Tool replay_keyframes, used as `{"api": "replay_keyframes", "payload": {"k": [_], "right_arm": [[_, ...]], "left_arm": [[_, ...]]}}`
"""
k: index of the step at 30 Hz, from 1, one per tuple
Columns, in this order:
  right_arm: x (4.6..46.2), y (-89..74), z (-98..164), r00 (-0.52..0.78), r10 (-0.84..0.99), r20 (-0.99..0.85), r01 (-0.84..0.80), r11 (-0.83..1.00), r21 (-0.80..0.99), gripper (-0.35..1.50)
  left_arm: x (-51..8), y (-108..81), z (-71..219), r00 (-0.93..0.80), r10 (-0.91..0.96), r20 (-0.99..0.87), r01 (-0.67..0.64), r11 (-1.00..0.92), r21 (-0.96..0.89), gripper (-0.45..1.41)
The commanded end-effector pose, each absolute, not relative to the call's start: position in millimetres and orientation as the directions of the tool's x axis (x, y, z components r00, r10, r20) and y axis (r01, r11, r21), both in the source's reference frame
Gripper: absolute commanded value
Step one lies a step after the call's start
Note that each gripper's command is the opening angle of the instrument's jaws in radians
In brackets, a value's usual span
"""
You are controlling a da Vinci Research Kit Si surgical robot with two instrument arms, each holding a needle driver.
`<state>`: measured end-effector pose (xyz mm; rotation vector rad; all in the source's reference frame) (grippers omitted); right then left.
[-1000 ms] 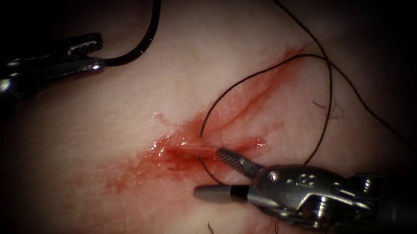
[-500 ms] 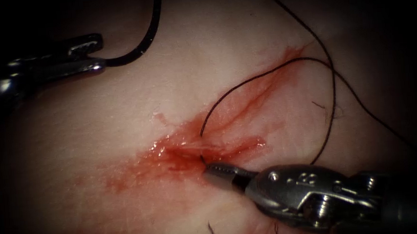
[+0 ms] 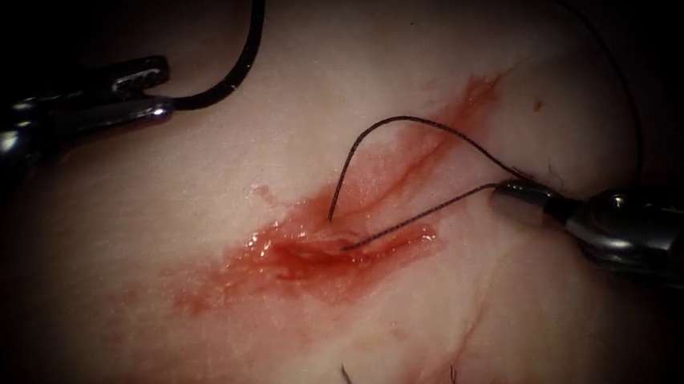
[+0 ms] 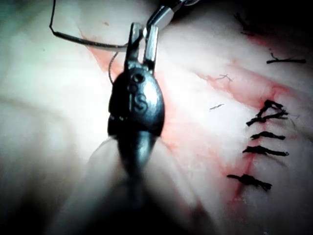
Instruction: Wound Closure
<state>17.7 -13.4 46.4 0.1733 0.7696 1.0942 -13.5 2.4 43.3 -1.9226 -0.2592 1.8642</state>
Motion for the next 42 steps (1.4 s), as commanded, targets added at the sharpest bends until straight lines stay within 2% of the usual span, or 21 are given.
{"api": "replay_keyframes", "payload": {"k": [1,10,23,27,28,29,30,33,37,40,42], "right_arm": [[16.2,-12.2,47.4,0.228,0.846,-0.482,-0.752,0.467,0.465,-0.35],[9.7,-8.8,48.3,0.210,0.844,-0.494,-0.834,0.419,0.360,-0.35],[5.3,-7.2,48.4,0.157,0.865,-0.477,-0.902,0.322,0.288,-0.35],[4.4,-7.2,48.8,0.193,0.853,-0.485,-0.911,0.339,0.234,-0.35],[4.5,-7.3,48.9,0.212,0.847,-0.488,-0.912,0.351,0.213,0.05],[4.9,-7.5,48.9,0.229,0.841,-0.490,-0.912,0.362,0.194,0.69],[5.2,-7.7,48.9,0.257,0.830,-0.494,-0.907,0.384,0.174,0.91],[6.9,-8.4,48.6,0.351,0.789,-0.504,-0.856,0.488,0.169,0.95],[10.2,-10.0,47.5,0.422,0.733,-0.534,-0.702,0.637,0.319,1.25],[13.3,-11.6,46.1,0.440,0.693,-0.571,-0.582,0.705,0.406,1.28],[15.4,-13.1,44.9,0.450,0.673,-0.587,-0.535,0.729,0.427,1.20]], "left_arm": [[-14.1,2.3,43.9,0.070,0.432,-0.899,-0.173,-0.883,-0.437,-0.45],[-14.1,2.2,43.9,0.067,0.432,-0.900,-0.173,-0.883,-0.437,-0.45],[-14.1,2.2,43.9,0.066,0.426,-0.902,-0.174,-0.886,-0.431,-0.45],[-14.2,2.2,43.9,0.066,0.426,-0.902,-0.174,-0.886,-0.431,-0.45],[-14.2,2.2,43.9,0.066,0.426,-0.902,-0.174,-0.886,-0.431,-0.45],[-14.2,2.2,44.0,0.066,0.426,-0.902,-0.174,-0.886,-0.431,-0.45],[-14.2,2.2,44.0,0.066,0.426,-0.903,-0.175,-0.886,-0.430,-0.45],[-14.2,2.1,44.0,0.065,0.425,-0.903,-0.175,-0.886,-0.429,-0.45],[-14.3,2.1,44.1,0.065,0.424,-0.903,-0.176,-0.886,-0.429,-0.45],[-14.3,2.1,44.1,0.066,0.429,-0.901,-0.177,-0.884,-0.434,-0.45],[-14.3,2.0,44.1,0.066,0.428,-0.901,-0.177,-0.884,-0.433,-0.45]]}}
